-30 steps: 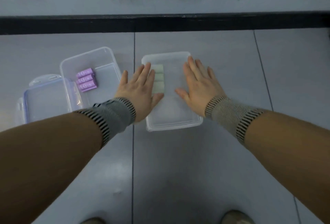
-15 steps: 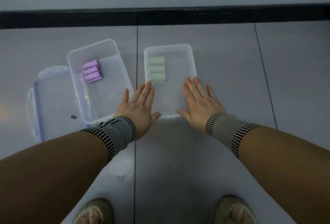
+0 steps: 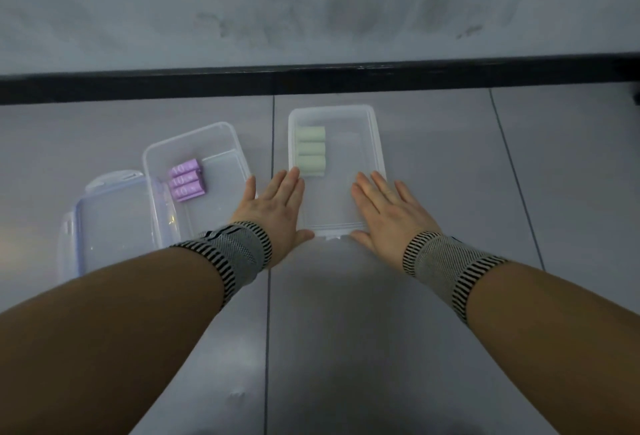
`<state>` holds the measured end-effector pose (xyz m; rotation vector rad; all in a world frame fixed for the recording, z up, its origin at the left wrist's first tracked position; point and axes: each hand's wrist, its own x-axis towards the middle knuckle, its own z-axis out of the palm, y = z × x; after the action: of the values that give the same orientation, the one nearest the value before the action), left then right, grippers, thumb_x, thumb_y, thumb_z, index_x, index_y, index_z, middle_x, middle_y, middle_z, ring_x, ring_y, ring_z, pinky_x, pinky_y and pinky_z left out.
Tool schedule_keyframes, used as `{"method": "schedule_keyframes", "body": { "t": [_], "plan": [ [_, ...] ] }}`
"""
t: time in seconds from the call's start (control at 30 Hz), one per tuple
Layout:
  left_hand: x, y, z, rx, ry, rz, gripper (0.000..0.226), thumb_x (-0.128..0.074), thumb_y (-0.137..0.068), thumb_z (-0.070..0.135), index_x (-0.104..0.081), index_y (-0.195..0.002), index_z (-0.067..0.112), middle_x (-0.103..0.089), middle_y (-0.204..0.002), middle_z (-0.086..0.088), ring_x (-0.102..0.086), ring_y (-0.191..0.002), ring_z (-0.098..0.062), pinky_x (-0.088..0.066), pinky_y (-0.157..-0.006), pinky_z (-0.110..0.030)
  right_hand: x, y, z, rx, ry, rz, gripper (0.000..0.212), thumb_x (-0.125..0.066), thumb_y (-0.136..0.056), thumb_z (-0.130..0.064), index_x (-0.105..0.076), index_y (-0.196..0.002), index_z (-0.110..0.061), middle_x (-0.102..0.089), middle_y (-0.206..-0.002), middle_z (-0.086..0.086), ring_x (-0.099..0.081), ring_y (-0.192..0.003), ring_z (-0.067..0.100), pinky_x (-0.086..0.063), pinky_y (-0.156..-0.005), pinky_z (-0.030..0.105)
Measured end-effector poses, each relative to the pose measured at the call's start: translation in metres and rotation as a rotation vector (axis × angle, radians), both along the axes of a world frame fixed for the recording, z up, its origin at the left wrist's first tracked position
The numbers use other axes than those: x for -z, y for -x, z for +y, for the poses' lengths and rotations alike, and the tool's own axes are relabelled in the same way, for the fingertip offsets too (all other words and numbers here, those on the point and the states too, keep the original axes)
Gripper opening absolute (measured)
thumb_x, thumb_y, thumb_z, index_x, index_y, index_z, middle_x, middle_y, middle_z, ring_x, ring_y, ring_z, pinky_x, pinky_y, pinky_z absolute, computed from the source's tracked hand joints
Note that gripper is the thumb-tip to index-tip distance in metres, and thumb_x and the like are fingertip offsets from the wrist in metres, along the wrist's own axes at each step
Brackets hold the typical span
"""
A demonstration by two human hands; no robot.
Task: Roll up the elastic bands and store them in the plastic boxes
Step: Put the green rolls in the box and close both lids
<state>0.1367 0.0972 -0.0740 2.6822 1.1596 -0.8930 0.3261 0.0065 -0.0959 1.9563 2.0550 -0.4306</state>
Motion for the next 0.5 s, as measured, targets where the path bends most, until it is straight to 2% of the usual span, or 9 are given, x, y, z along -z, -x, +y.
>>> {"method": "schedule_keyframes", "body": {
  "t": [0.5],
  "plan": [
    [0.006,-0.029,0.073,-0.033,-0.016,-0.021,0.083,-0.026,-0.092,0.062,0.016,-0.147,0.016,0.027,-0.154,0.002,0.014,-0.145,-0.019,0.0,-0.115,-0.054,0.0,-0.03,0.073,0.001,0.017,-0.012,0.074,-0.021,-0.097,-0.055,0.012,-0.15,-0.015,0.021,-0.158,0.001,0.017,-0.146,0.019,0.0,-0.119,0.043]
  ]
}}
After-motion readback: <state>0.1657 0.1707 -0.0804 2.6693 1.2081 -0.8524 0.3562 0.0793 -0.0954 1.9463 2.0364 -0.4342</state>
